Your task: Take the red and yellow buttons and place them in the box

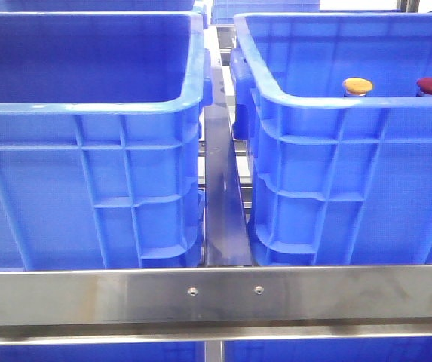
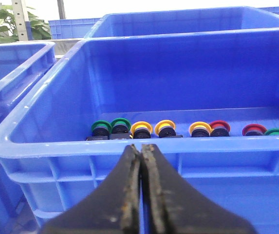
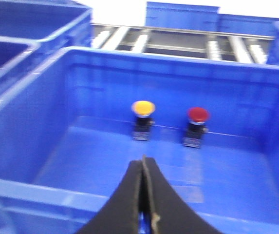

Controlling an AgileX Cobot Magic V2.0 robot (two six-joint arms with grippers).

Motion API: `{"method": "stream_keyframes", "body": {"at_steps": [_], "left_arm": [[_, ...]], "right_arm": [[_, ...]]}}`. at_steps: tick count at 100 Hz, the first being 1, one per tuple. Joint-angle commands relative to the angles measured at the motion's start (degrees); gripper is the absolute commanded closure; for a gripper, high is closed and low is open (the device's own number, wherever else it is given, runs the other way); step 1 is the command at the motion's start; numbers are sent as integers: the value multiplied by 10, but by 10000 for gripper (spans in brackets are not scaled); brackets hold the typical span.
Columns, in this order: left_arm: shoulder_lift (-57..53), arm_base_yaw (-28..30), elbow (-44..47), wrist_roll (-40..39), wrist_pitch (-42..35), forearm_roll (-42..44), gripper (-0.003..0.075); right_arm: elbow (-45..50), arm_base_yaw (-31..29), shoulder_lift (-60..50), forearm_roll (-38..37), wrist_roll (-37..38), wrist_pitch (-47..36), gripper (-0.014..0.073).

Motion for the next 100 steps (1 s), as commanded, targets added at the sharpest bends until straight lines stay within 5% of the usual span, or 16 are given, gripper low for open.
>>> {"method": "stream_keyframes", "body": {"at_steps": [1, 18, 35, 51, 100], "left_arm": [[-16, 0, 31, -6, -48, -6, 740], [-16, 0, 31, -6, -48, -6, 740], [-16, 0, 31, -6, -48, -6, 740], [-16, 0, 31, -6, -48, -6, 740], [-16, 0, 31, -6, -48, -6, 740]], "right_arm": [[1, 2, -3, -76, 80, -75, 657], [52, 2, -34, -293, 325, -118, 657], [149, 2, -117, -415, 469, -204, 657], [145, 2, -164, -503, 522, -123, 657], [145, 2, -169, -507, 523, -79, 657]]}}
